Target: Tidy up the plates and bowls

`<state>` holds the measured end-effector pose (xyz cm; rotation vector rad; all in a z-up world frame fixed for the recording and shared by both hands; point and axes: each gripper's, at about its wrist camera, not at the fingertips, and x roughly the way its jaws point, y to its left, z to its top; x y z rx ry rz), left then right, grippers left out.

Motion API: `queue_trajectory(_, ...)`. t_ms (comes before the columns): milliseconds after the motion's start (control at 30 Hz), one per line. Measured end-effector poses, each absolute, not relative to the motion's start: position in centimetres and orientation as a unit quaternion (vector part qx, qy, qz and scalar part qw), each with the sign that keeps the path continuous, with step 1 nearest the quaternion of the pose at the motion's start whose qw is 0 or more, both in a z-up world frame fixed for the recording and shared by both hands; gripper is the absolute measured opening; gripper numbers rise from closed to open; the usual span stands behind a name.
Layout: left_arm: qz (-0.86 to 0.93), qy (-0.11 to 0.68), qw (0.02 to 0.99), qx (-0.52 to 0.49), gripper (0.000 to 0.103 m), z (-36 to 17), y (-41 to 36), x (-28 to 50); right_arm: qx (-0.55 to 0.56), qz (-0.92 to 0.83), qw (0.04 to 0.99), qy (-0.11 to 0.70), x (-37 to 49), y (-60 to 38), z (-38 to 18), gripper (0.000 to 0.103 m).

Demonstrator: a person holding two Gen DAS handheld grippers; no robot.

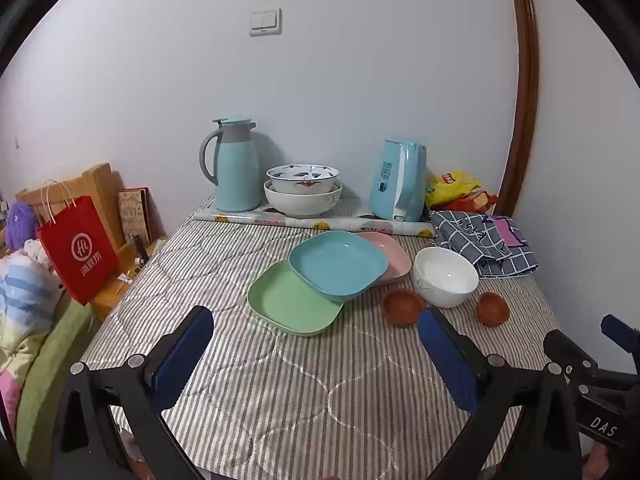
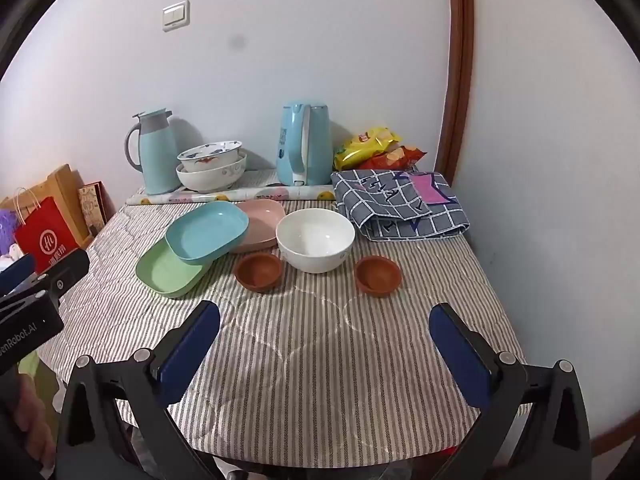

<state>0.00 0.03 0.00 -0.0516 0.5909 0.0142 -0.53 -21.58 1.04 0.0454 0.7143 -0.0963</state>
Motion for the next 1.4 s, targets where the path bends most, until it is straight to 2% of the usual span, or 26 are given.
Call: queue_trajectory(1400,0.016,0.278,0.961,-0.013,0.103,0.51,0.12,-0.41,0.038,-0.048,0.938,0.341,-0.82,-21.77,1.55,0.103)
